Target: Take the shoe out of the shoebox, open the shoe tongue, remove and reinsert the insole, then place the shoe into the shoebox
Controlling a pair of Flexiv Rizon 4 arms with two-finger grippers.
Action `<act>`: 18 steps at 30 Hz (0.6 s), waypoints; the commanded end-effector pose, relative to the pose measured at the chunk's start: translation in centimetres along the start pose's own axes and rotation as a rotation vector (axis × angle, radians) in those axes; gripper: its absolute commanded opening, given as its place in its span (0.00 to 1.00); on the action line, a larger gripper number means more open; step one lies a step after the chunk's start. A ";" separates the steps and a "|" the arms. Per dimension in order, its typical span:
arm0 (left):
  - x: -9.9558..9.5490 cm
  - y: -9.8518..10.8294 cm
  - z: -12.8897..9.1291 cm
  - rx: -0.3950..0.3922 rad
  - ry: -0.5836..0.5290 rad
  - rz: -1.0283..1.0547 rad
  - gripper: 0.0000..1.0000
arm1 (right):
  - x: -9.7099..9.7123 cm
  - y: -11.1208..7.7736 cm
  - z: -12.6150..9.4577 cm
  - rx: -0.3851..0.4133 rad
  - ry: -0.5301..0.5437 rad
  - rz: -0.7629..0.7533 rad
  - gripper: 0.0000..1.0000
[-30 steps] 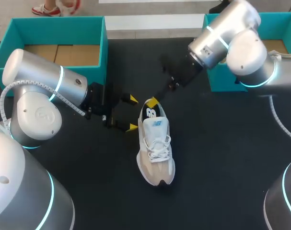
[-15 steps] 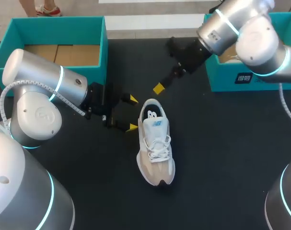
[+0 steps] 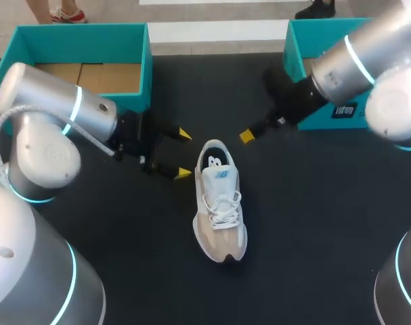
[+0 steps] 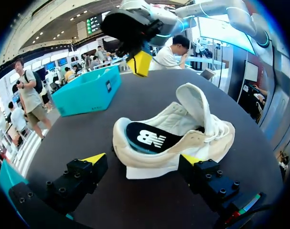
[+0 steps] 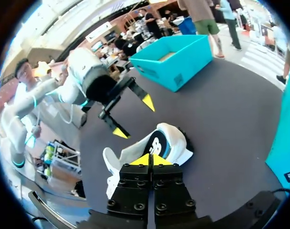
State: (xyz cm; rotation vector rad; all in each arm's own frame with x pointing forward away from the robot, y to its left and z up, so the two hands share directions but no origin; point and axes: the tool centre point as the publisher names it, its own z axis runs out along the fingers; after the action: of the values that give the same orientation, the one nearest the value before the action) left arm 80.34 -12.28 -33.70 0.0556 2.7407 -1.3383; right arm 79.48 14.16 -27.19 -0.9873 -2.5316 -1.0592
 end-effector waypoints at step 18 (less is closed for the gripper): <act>-3.3 -2.5 -11.7 -0.017 0.141 0.247 1.00 | 0.6 0.3 1.2 -0.003 -0.237 -0.005 0.00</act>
State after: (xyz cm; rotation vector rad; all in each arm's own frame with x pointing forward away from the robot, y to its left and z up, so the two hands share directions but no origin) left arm 83.46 -6.07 -25.83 0.4883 2.7465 -1.3093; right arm 79.39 15.36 -27.62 -1.1646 -2.7162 -1.0023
